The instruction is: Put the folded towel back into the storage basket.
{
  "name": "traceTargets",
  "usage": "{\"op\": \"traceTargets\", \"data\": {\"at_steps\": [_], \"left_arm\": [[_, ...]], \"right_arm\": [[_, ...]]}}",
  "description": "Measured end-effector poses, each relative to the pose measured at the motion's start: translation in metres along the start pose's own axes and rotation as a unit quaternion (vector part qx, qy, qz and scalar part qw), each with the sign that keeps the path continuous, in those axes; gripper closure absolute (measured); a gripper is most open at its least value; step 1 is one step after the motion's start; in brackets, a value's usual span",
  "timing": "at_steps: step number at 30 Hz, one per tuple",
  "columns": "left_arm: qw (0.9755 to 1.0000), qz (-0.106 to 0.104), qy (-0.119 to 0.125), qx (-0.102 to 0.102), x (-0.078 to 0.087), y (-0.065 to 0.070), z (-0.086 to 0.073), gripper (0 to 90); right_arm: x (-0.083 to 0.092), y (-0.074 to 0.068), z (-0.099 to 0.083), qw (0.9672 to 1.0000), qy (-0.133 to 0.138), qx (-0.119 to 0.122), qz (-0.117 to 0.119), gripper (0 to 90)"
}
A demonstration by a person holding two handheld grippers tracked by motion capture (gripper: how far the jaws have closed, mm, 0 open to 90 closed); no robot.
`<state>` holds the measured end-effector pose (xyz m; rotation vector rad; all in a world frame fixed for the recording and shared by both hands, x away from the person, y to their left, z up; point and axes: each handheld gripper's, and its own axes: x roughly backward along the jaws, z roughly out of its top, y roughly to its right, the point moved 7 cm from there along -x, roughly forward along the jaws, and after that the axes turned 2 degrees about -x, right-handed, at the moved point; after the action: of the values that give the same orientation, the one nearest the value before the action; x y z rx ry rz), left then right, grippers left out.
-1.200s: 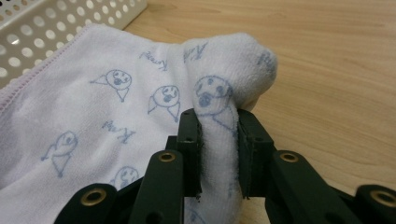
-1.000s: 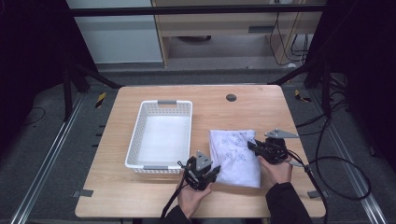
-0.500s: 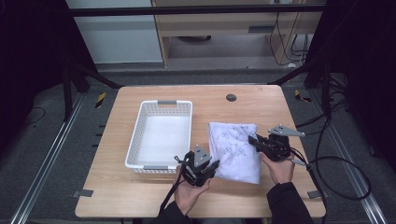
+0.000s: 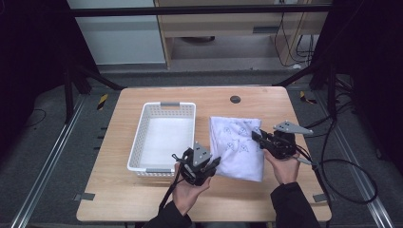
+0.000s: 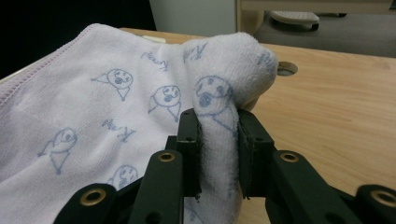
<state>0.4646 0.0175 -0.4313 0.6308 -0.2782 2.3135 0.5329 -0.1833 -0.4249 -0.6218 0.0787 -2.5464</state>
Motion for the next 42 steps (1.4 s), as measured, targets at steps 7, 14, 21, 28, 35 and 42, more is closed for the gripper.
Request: {"op": "traceTargets", "data": {"at_steps": [7,14,21,28,35,42], "left_arm": [[0.9999,0.009,0.012,-0.004,0.013,-0.008,0.008,74.2],[0.9996,0.017,0.021,0.000,0.024,-0.019,0.013,74.2],[0.9992,0.025,0.030,0.004,0.034,-0.031,0.015,74.2],[0.9985,0.038,0.038,0.008,0.047,-0.047,0.016,74.2],[0.9977,0.050,0.044,0.012,0.058,-0.061,0.014,74.2],[0.9966,0.060,0.051,0.024,0.070,-0.076,0.011,74.2]], "right_arm": [[0.000,-0.010,0.016,0.9999,0.012,0.001,0.006,73.5],[-0.003,-0.021,0.031,0.9997,0.020,0.009,0.009,73.5],[-0.007,-0.033,0.042,0.9995,0.026,0.015,0.011,73.5],[-0.017,-0.049,0.055,0.9991,0.033,0.022,0.016,73.5],[-0.026,-0.063,0.063,0.9988,0.034,0.025,0.024,73.5],[-0.037,-0.079,0.071,0.9982,0.037,0.033,0.033,73.4]]}}
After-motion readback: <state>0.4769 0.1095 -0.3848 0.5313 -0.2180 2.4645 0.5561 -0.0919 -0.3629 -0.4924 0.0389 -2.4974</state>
